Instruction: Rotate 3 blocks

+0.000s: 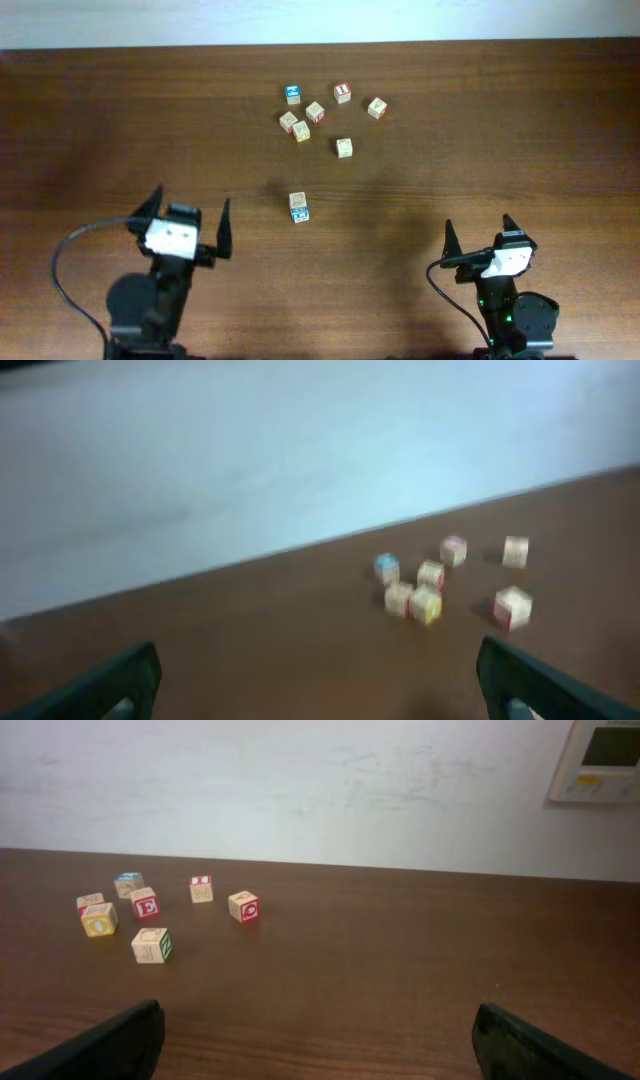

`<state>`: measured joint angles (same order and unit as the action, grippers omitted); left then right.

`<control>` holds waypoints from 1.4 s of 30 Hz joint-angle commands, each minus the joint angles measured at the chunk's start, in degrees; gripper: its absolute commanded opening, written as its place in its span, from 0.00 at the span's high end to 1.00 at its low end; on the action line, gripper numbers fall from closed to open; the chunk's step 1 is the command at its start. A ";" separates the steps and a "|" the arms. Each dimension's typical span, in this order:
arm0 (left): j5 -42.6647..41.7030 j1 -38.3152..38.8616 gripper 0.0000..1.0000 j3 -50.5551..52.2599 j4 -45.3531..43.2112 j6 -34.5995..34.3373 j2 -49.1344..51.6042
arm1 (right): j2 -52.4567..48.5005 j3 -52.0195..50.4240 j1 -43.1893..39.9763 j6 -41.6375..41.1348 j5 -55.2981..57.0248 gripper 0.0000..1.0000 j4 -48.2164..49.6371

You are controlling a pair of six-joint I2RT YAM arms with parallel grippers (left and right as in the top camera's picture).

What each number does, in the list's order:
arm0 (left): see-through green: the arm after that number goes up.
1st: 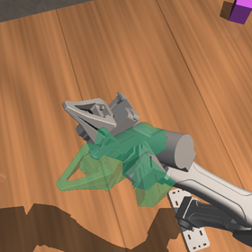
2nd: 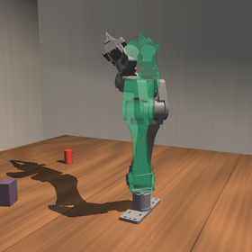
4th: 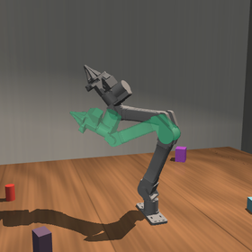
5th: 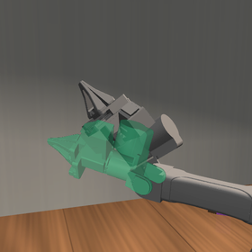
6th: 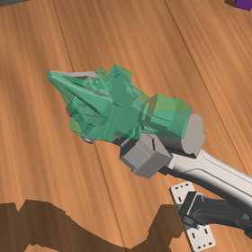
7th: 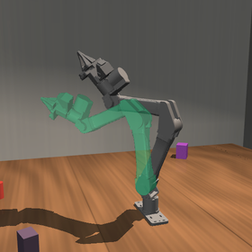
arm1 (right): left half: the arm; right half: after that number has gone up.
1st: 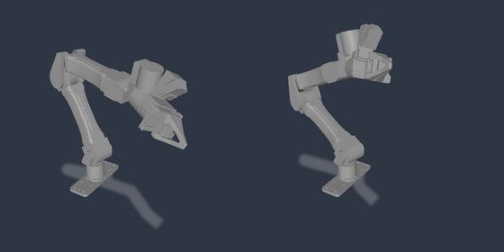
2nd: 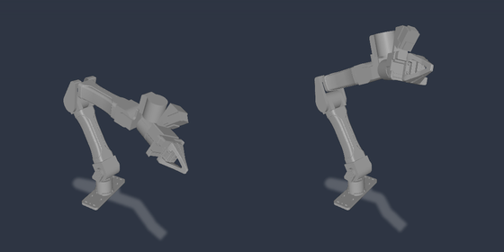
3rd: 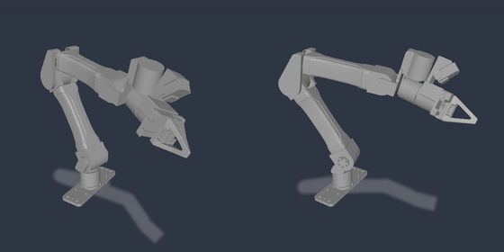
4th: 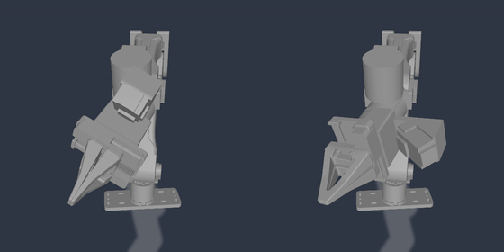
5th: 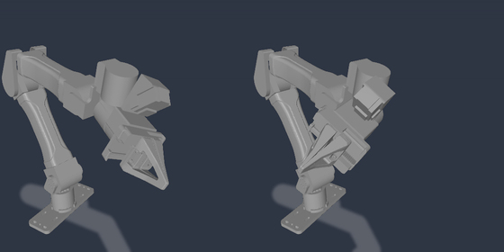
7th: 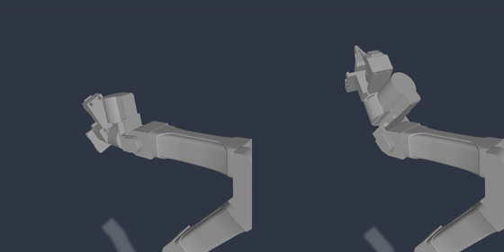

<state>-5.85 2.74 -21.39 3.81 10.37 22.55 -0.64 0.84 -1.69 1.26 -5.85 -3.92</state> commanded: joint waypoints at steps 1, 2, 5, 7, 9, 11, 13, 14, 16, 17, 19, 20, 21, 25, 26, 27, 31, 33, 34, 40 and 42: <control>-1.92 -2.95 0.01 8.92 -0.44 3.56 -9.03 | 0.44 -0.52 -0.26 -0.68 0.48 0.02 -0.04; -2.19 -3.72 0.01 11.43 -1.09 4.81 -11.93 | 0.44 -0.52 -0.26 -0.68 0.48 0.02 -0.04; -2.34 -4.09 0.01 16.81 -4.79 9.42 -17.22 | 0.44 -0.52 -0.26 -0.68 0.48 0.02 -0.04; -2.29 -4.09 0.01 18.91 -5.60 13.81 -18.18 | 0.44 -0.52 -0.26 -0.68 0.48 0.02 -0.04; -2.29 -4.09 0.01 20.46 -5.73 16.04 -19.28 | 0.44 -0.52 -0.26 -0.68 0.48 0.02 -0.04; -1.90 -4.09 0.01 20.96 -3.67 17.59 -21.77 | 0.44 -0.52 -0.26 -0.68 0.48 0.02 -0.04; -1.68 -4.20 0.01 20.96 -1.84 18.05 -22.32 | 0.44 -0.52 -0.26 -0.68 0.48 0.02 -0.04; -1.27 -4.20 0.01 20.96 0.37 17.99 -22.32 | 0.44 -0.52 -0.26 -0.68 0.48 0.02 -0.04; -1.31 -3.87 0.01 20.92 0.24 17.99 -22.29 | 0.44 -0.52 -0.26 -0.68 0.48 0.02 -0.04; -1.29 -3.89 0.01 20.92 0.13 17.99 -22.25 | 0.44 -0.52 -0.26 -0.68 0.48 0.02 -0.04; -1.27 -3.89 0.01 20.92 0.13 17.99 -22.25 | 0.44 -0.52 -0.26 -0.68 0.48 0.02 -0.04; -1.27 -3.89 0.01 20.92 0.15 17.99 -22.25 | 0.44 -0.52 -0.26 -0.68 0.48 0.02 -0.04; -1.27 -3.89 0.01 20.92 0.13 17.99 -22.25 | 0.44 -0.52 -0.26 -0.68 0.48 0.02 -0.04; -1.27 -3.89 0.01 20.90 0.13 17.99 -22.25 | 0.44 -0.52 -0.26 -0.68 0.48 0.02 -0.04; -1.27 -3.89 0.01 20.90 0.15 17.99 -22.25 | 0.44 -0.52 -0.26 -0.68 0.48 0.02 -0.04; -1.27 -3.89 0.01 20.92 0.13 17.99 -22.25 | 0.44 -0.52 -0.26 -0.68 0.48 0.02 -0.04; -1.27 -3.89 0.01 20.92 0.13 17.99 -22.25 | 0.44 -0.52 -0.26 -0.68 0.48 0.02 -0.04; -1.27 -3.89 0.01 20.90 0.15 17.99 -22.25 | 0.44 -0.52 -0.26 -0.68 0.48 0.02 -0.04; -1.27 -3.89 0.01 20.92 0.15 17.99 -22.25 | 0.44 -0.52 -0.26 -0.68 0.48 0.02 -0.04; -1.27 -3.89 0.01 20.90 0.13 17.99 -22.25 | 0.44 -0.52 -0.26 -0.68 0.48 0.02 -0.07; -1.27 -3.89 0.01 20.92 0.15 17.99 -22.25 | 0.44 -0.52 -0.26 -0.68 0.48 0.02 -0.07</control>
<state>-7.09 -1.10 -0.93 4.05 27.46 0.69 -0.62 0.84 -1.69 1.26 -5.85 -3.99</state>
